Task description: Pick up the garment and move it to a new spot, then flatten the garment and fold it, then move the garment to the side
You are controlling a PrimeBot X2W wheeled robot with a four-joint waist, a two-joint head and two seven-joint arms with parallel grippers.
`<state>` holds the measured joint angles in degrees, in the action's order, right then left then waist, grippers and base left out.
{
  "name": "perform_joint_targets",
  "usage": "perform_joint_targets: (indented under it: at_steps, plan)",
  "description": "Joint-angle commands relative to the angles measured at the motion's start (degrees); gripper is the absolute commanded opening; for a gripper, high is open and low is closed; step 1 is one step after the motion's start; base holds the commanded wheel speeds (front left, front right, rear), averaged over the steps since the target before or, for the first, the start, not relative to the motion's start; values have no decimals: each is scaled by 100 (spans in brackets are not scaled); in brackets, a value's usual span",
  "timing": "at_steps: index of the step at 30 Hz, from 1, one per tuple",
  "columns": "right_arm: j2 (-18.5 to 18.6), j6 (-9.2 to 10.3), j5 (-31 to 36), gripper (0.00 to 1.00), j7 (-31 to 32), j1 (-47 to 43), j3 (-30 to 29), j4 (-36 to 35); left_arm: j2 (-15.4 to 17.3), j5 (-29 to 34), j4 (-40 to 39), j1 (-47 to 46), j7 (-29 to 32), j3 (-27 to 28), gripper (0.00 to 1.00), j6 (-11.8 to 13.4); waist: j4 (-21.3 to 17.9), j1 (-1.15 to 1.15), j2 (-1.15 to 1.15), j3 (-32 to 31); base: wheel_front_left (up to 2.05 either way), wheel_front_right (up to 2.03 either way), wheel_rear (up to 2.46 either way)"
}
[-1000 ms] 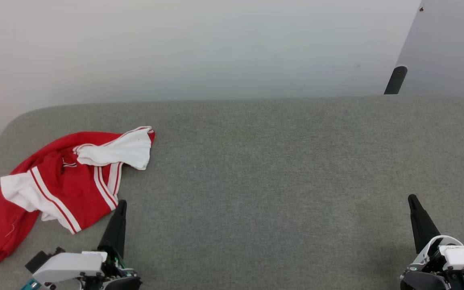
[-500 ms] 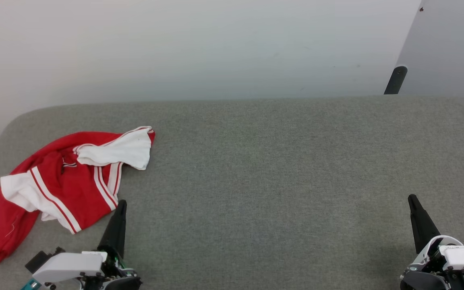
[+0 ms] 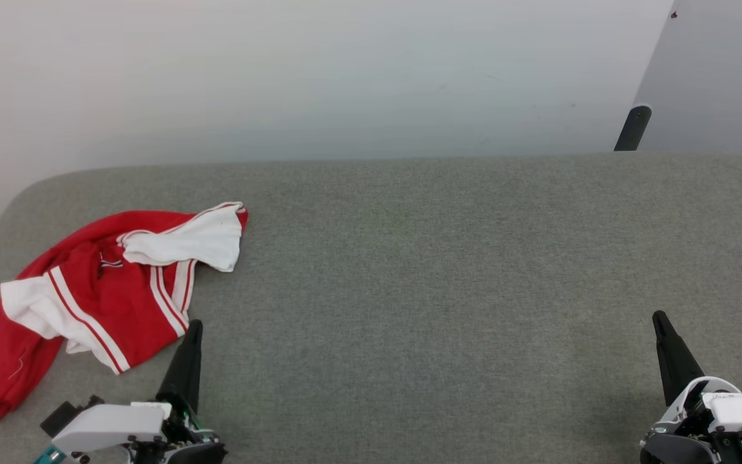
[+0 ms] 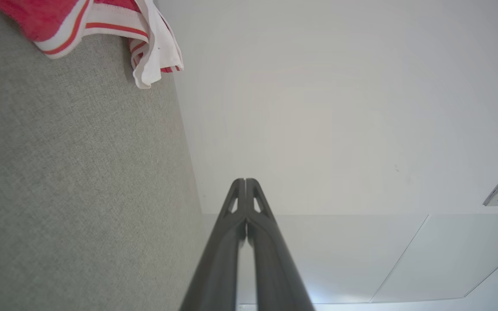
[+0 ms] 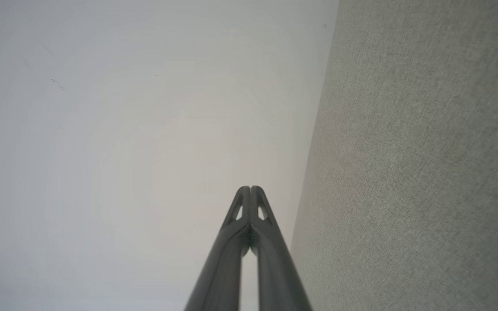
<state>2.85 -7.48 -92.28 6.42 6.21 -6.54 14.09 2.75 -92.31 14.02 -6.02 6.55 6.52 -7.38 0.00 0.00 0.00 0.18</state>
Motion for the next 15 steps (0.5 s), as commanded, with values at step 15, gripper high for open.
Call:
perform_joint_targets:
  at_steps: [15]
  plan:
    - [-12,-3,-25,0,18,12,5,-3,8,-17,2,-50,8,9,0,-26,0,0,0,0,0,0,0]
